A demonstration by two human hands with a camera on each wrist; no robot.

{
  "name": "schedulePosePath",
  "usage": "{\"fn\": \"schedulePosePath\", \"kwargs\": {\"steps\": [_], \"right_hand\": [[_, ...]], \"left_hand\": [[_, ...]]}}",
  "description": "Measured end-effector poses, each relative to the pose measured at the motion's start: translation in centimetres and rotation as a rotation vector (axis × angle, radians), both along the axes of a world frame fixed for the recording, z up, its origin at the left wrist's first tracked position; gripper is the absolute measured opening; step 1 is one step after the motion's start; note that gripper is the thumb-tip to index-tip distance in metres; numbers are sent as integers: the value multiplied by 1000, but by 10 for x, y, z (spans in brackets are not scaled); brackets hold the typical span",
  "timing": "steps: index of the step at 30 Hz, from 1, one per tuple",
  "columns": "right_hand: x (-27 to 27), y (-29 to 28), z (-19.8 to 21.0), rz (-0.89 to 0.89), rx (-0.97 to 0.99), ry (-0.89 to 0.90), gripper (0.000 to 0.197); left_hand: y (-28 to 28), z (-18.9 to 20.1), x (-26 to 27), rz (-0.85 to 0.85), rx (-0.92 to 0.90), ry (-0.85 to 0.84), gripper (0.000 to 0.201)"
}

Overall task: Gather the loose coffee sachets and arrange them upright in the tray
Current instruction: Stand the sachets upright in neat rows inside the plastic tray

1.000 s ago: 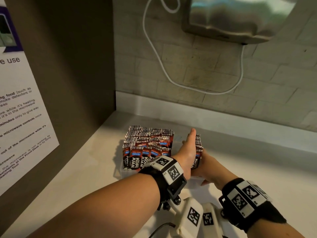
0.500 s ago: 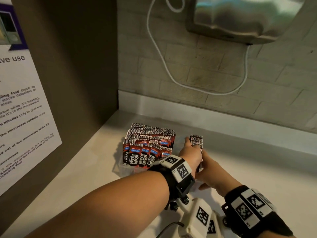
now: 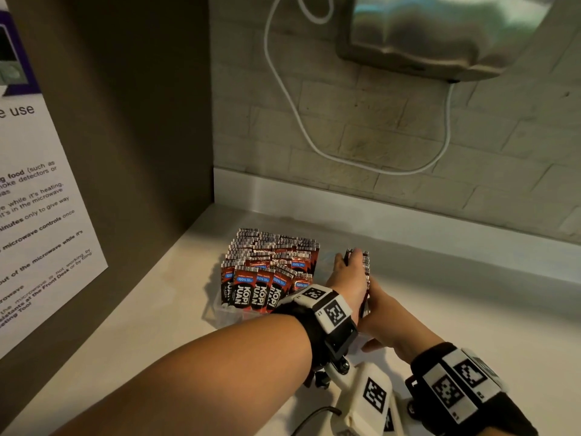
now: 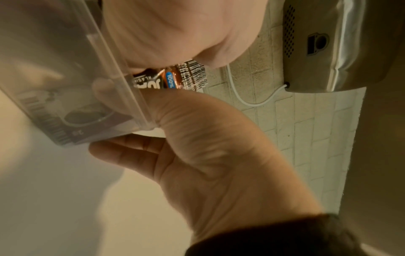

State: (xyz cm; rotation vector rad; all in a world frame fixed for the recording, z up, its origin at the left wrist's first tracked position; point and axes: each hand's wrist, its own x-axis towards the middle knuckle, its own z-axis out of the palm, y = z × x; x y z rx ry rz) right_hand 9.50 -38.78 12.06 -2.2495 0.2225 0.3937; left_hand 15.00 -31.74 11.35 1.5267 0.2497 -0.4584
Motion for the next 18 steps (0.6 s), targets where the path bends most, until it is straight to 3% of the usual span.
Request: {"fn": "schedulePosePath", "kwargs": {"steps": [3, 7, 12, 14, 16, 18], "right_hand": [[0, -2, 0, 19, -1, -29, 92], [-1, -5, 1, 43, 20, -68, 88], [-2, -4, 1, 12, 59, -57, 91], [-2, -4, 0, 1, 49, -54, 90], [-4, -3, 2, -21, 44, -36, 89], [-5, -3, 4, -39, 45, -10, 94]], "left_hand": [[0, 7, 4, 48, -26, 39, 75], [5, 13, 10, -32, -16, 50, 56], [6, 17, 9, -86, 37, 14, 58], [4, 14, 12, -42, 42, 45, 75], [-5, -12, 35, 18, -7, 95, 108], [-7, -29, 42, 16, -14, 91, 115]]}}
